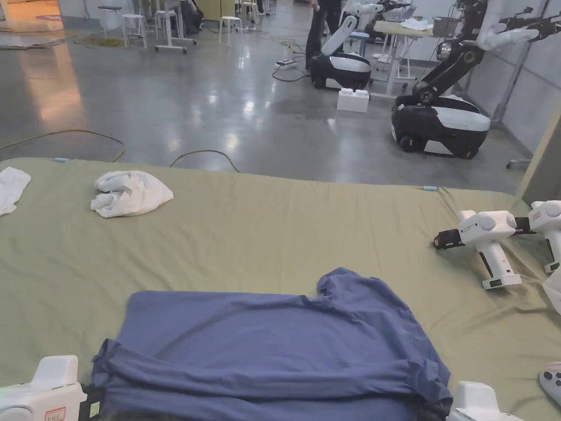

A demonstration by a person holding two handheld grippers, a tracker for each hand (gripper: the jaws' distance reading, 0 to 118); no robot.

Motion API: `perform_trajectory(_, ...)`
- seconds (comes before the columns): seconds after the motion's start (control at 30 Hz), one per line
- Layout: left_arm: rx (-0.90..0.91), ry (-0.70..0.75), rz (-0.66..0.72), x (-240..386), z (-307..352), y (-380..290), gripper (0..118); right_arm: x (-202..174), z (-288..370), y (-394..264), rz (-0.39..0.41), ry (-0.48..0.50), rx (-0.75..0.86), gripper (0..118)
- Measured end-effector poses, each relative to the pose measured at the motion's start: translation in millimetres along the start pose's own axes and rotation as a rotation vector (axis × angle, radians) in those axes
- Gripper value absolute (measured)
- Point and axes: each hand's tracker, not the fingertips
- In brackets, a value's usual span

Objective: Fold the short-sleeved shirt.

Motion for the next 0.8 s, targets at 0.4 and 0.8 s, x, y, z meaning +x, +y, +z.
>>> perform_trajectory(0.4,0.008,0.019,0.014,9.0,2.0,0.0,1,-11.9,-23.1,5.6,-0.008,0.158,-0.068,9)
perform_trajectory(0.8,0.117,-0.009,0.021,5.4,69.8,22.5,1,-14.6,74.8,36.3,0.056,0.057,0.023,8)
